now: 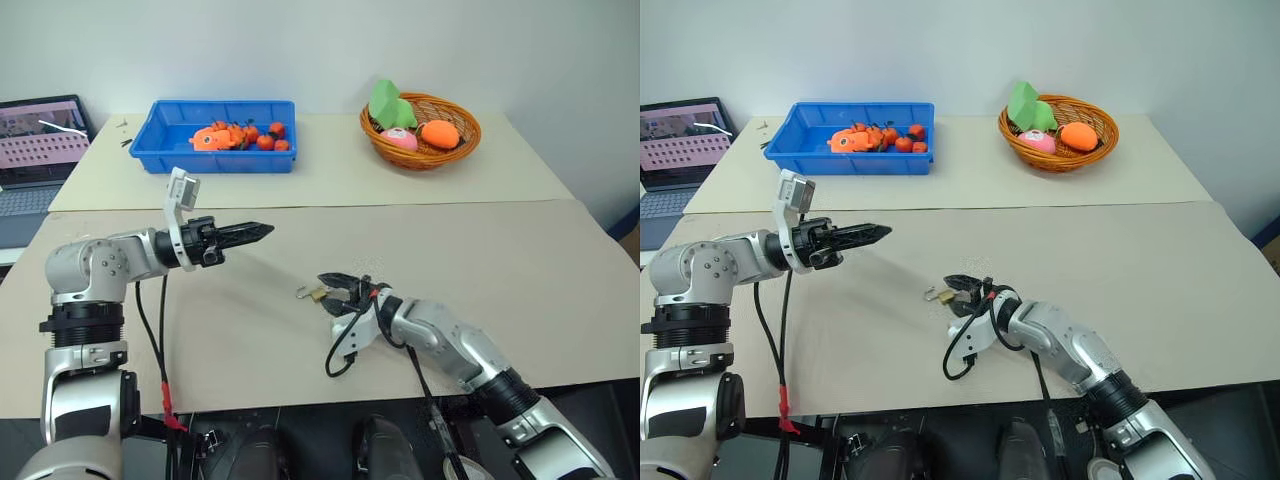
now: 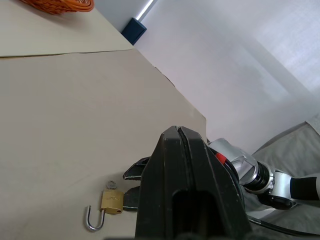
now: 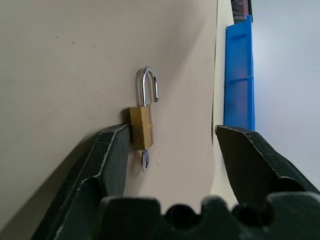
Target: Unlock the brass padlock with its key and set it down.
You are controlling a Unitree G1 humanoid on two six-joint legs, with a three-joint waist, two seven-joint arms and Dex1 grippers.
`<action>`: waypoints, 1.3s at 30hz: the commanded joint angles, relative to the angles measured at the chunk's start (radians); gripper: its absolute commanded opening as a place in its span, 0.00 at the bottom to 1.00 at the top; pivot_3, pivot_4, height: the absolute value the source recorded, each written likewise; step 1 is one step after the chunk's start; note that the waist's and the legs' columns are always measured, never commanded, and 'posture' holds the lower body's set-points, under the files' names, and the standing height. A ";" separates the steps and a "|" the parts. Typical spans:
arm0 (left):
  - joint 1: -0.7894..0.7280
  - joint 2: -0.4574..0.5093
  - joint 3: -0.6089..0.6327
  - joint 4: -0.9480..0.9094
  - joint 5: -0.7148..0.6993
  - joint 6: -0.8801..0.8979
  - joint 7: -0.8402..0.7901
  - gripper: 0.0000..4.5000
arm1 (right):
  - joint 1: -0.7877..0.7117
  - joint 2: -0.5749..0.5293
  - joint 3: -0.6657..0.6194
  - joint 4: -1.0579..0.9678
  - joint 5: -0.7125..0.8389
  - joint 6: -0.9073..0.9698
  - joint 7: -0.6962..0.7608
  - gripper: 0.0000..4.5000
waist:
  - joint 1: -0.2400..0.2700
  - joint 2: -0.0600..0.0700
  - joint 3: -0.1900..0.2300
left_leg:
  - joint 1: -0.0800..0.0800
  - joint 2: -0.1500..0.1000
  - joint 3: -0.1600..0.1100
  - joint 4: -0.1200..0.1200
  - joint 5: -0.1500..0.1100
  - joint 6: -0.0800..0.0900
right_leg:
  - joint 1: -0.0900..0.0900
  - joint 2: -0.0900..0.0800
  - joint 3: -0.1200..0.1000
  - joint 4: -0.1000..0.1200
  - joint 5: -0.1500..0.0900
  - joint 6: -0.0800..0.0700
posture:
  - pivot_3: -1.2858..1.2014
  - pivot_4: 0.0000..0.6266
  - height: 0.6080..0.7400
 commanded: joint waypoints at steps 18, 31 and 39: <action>0.158 -0.124 0.035 -0.087 0.256 -0.420 0.468 0.00 | 0.093 0.081 -0.521 -0.316 0.640 0.902 0.132 0.73 | 0.023 0.000 0.000 | 0.000 0.000 -0.002 0.000 0.000 0.001 | 0.001 0.000 0.000 -0.002 0.006 -0.009 | 0.52 0.24 0.52; 0.296 -0.247 0.208 -0.083 0.364 -0.706 0.870 0.00 | 0.241 0.285 -0.694 -0.432 0.585 1.003 -0.307 0.73 | 0.038 0.000 0.000 | -0.002 -0.001 -0.002 -0.002 -0.001 0.001 | 0.000 -0.001 0.000 -0.002 0.006 -0.009 | 0.52 0.24 0.52; 0.307 -0.270 0.207 -0.049 0.378 -0.826 0.877 0.00 | 0.346 0.271 -0.670 -0.357 0.588 0.888 -0.342 0.73 | 0.023 0.000 0.000 | -0.002 -0.001 -0.001 -0.002 -0.001 0.001 | -0.001 0.000 0.000 -0.002 0.006 -0.008 | 0.52 0.24 0.52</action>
